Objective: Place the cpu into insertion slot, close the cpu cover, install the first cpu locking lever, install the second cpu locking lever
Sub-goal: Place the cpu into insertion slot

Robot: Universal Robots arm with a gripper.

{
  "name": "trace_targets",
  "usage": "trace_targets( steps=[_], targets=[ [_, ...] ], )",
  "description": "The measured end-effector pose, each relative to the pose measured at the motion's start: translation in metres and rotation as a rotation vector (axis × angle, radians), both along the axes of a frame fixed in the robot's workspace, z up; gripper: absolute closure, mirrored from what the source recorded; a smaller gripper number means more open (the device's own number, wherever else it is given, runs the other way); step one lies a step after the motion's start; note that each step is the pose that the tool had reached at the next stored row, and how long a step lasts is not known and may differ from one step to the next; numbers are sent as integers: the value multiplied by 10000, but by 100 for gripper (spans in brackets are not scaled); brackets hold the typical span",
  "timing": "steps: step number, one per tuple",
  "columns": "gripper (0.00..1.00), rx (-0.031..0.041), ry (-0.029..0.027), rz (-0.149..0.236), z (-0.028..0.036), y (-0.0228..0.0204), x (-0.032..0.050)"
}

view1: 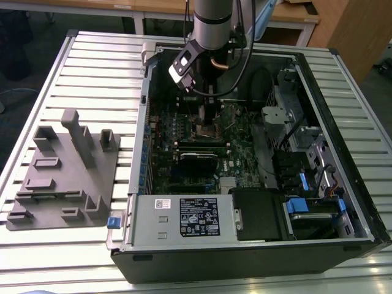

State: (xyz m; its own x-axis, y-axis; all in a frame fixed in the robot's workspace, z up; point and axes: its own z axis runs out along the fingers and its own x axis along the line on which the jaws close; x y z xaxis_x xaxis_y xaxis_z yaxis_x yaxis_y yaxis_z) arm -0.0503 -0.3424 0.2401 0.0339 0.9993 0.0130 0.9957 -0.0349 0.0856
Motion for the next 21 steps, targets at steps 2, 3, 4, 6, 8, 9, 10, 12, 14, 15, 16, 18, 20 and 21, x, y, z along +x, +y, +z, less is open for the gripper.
trace_targets(
  steps=[2,3,4,6,8,9,10,12,14,15,16,18,20,21],
  targets=[
    [46,0,0,0,14,0,0],
    [46,0,0,0,22,0,0],
    [46,0,0,0,30,0,0],
    [46,2,-1,0,33,0,0],
    [46,2,-1,0,33,0,0],
    [46,1,-1,0,34,0,0],
    [46,3,0,0,34,0,0],
    [46,21,0,-1,29,0,-1],
    [46,26,-1,0,20,0,0],
    [46,24,0,0,14,0,0],
    [46,25,0,0,7,0,0],
    [46,25,0,0,-10,0,0],
    [46,25,0,0,-31,0,0],
    [46,25,0,0,-38,0,0]
  ],
)
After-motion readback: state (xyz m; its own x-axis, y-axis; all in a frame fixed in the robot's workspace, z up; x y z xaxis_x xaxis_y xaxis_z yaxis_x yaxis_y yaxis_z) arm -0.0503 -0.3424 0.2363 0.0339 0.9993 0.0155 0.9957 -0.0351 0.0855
